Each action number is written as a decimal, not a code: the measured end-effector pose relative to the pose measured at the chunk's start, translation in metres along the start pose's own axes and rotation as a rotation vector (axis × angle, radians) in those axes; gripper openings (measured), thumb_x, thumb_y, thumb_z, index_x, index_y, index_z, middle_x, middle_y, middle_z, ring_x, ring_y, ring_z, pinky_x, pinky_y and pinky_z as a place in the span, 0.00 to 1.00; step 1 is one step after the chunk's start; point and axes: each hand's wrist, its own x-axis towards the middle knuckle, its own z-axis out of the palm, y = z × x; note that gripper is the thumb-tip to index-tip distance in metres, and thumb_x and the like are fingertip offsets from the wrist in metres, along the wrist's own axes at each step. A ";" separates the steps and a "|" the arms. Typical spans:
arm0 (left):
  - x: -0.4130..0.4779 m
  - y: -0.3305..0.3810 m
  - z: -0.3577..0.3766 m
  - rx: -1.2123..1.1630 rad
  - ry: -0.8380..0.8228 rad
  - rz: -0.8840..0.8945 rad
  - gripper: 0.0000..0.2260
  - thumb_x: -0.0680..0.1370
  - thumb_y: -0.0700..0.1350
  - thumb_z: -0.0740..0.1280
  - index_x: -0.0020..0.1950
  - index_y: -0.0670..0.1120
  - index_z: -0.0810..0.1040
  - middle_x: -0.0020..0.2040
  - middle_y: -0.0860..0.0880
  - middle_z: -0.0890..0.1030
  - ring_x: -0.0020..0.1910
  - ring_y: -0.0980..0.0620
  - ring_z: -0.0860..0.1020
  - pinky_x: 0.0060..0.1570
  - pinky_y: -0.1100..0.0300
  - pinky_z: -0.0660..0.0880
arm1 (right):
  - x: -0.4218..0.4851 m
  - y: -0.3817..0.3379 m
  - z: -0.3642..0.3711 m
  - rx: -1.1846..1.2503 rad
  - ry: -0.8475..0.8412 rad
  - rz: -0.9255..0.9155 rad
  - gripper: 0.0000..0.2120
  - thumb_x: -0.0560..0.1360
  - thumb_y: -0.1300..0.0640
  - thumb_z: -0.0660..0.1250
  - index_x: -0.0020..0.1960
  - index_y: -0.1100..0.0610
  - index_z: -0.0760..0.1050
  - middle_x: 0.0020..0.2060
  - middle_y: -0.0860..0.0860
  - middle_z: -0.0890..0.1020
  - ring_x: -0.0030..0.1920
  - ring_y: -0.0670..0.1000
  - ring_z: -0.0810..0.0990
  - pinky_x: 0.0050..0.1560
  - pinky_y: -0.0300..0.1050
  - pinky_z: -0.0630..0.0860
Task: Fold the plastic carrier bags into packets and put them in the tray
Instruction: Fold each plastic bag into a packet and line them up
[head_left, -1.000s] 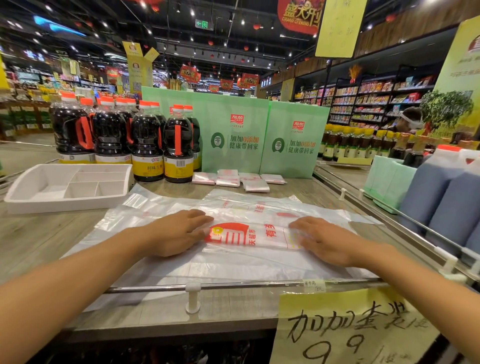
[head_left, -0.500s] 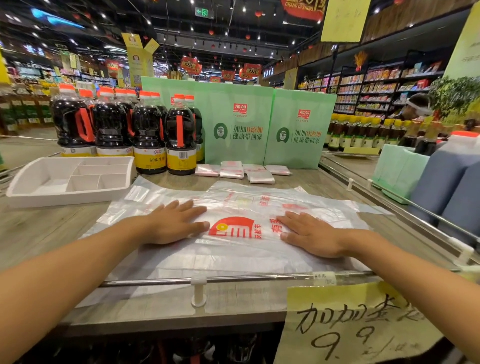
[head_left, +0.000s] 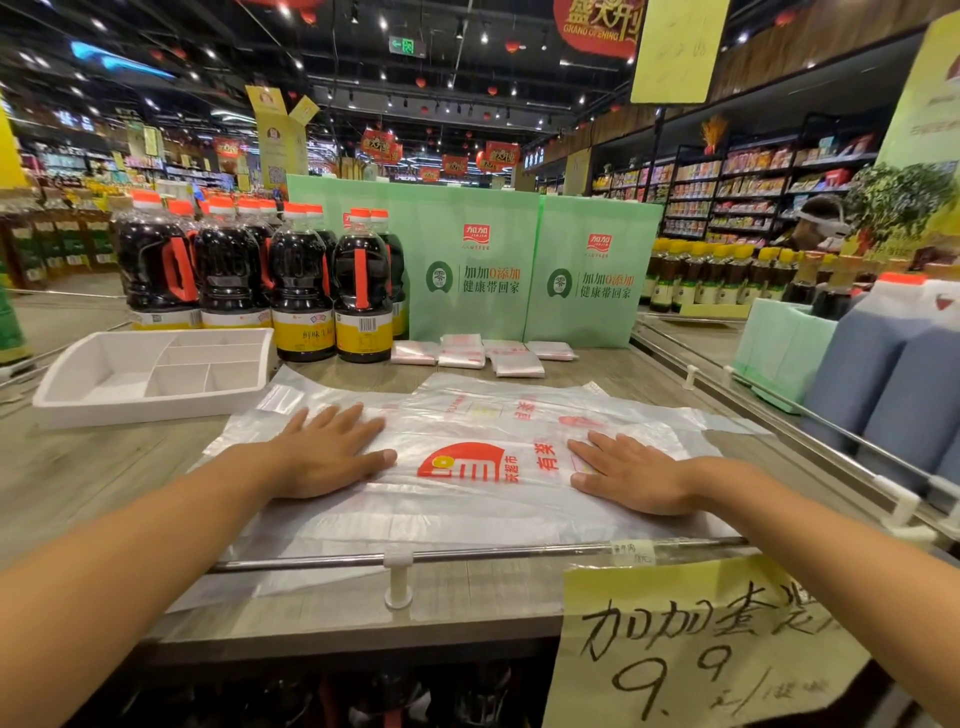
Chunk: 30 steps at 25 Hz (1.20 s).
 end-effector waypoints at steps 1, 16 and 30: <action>-0.001 0.005 0.000 -0.003 0.018 0.066 0.55 0.58 0.85 0.30 0.82 0.62 0.43 0.83 0.54 0.40 0.82 0.51 0.38 0.78 0.45 0.35 | 0.000 0.000 0.000 -0.005 -0.001 0.001 0.40 0.75 0.24 0.41 0.81 0.39 0.36 0.82 0.46 0.39 0.82 0.55 0.38 0.80 0.59 0.40; -0.003 0.027 -0.013 0.015 0.350 0.333 0.25 0.77 0.73 0.52 0.63 0.63 0.79 0.55 0.63 0.84 0.48 0.61 0.80 0.52 0.55 0.78 | -0.034 -0.007 -0.012 -0.109 0.381 -0.210 0.24 0.80 0.34 0.56 0.70 0.44 0.74 0.67 0.41 0.78 0.63 0.47 0.77 0.64 0.50 0.74; -0.004 0.027 -0.027 0.342 0.732 0.245 0.22 0.79 0.48 0.59 0.74 0.56 0.71 0.53 0.56 0.83 0.42 0.51 0.80 0.31 0.60 0.71 | -0.030 -0.003 -0.020 -0.237 0.783 0.001 0.17 0.78 0.44 0.58 0.64 0.46 0.75 0.46 0.43 0.83 0.44 0.50 0.80 0.45 0.47 0.74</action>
